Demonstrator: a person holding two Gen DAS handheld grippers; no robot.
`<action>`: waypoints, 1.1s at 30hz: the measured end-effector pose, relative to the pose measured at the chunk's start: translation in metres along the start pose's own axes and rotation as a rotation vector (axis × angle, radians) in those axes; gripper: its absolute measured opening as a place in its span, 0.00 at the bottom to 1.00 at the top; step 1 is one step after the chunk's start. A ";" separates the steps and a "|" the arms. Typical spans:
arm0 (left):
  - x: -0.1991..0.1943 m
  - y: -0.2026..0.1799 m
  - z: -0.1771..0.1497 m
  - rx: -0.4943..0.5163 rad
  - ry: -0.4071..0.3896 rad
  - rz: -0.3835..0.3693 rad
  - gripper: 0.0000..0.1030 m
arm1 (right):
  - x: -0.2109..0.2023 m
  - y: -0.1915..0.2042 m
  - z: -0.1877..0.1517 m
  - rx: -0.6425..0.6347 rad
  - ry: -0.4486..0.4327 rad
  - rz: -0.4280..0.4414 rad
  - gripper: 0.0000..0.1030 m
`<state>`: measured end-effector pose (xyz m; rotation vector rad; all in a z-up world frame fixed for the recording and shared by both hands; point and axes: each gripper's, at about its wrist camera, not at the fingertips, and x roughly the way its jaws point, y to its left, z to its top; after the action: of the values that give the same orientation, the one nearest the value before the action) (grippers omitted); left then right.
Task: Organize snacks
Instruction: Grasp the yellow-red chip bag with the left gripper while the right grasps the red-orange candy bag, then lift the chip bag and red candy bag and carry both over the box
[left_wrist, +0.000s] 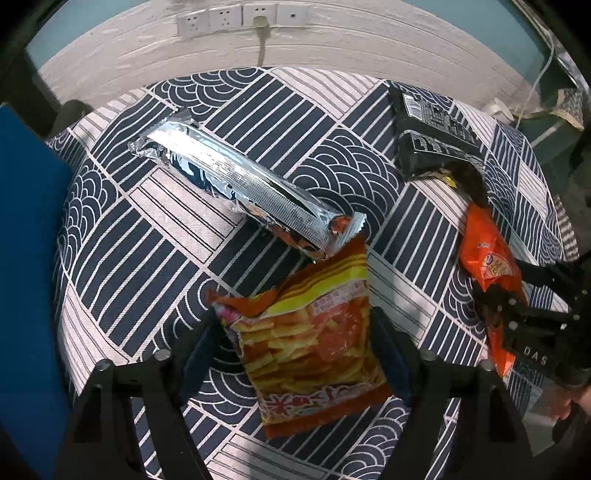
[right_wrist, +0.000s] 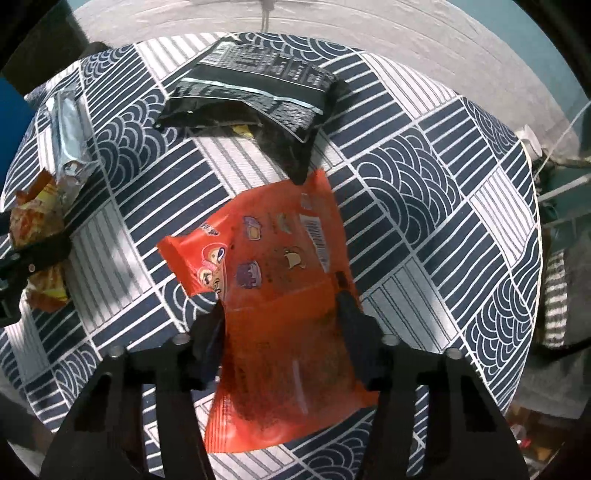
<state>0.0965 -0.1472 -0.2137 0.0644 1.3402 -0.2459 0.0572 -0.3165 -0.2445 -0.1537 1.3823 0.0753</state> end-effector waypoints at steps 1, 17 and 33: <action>-0.001 -0.001 -0.003 0.009 -0.006 -0.007 0.61 | -0.001 0.002 -0.001 -0.005 0.003 0.002 0.44; -0.045 0.026 -0.027 0.020 -0.066 -0.015 0.44 | -0.039 0.044 -0.009 -0.069 -0.030 0.049 0.37; -0.108 0.049 -0.046 0.035 -0.180 0.050 0.43 | -0.119 0.075 0.014 -0.143 -0.151 0.103 0.37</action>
<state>0.0408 -0.0756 -0.1240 0.1027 1.1541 -0.2276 0.0379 -0.2354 -0.1295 -0.1916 1.2339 0.2670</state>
